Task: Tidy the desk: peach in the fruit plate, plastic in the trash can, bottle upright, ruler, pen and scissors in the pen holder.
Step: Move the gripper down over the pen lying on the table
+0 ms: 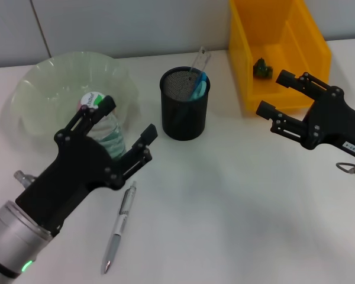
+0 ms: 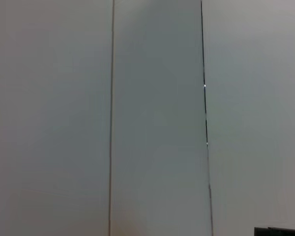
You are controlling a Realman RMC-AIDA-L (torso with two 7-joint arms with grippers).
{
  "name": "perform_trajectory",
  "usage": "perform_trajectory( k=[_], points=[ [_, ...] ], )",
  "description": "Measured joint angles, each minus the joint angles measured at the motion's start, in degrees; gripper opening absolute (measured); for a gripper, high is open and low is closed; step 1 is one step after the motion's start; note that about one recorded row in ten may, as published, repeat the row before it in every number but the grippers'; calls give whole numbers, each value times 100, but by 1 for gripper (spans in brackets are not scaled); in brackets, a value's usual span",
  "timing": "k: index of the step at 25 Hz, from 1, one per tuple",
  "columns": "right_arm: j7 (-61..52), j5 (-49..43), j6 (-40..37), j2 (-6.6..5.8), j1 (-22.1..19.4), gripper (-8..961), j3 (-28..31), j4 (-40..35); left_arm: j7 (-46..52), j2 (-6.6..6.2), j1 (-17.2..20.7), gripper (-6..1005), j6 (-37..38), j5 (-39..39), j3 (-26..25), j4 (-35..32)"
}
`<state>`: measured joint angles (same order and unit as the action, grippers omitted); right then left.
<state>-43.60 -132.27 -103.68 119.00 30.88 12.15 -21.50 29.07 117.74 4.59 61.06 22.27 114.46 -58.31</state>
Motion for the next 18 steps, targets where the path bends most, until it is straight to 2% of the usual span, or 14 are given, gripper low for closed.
perform_trajectory(
  k=[1,5,8,12,14,17,18],
  points=[
    [0,0,0,0,0,762,0,0,0,0,0,813,0,0,0,0],
    [-28,-3,28,0,29,762,-2,2,-130,53,492,812,-520,129,-4,-734],
    [-48,-4,33,-1,41,762,-3,-19,-82,33,625,812,-911,134,59,-1102],
    [-183,-7,74,-6,64,762,-2,-53,400,-53,1016,813,-2191,534,315,-2252],
    [-220,-9,86,-7,57,762,-58,-121,873,-155,1160,813,-2878,941,479,-2819],
    [-322,-6,85,-8,36,762,-207,-208,873,-155,1160,812,-2878,941,479,-2819],
    [-426,0,85,-9,29,762,-319,-282,1342,-254,1239,812,-3389,1305,617,-3228]
  ],
)
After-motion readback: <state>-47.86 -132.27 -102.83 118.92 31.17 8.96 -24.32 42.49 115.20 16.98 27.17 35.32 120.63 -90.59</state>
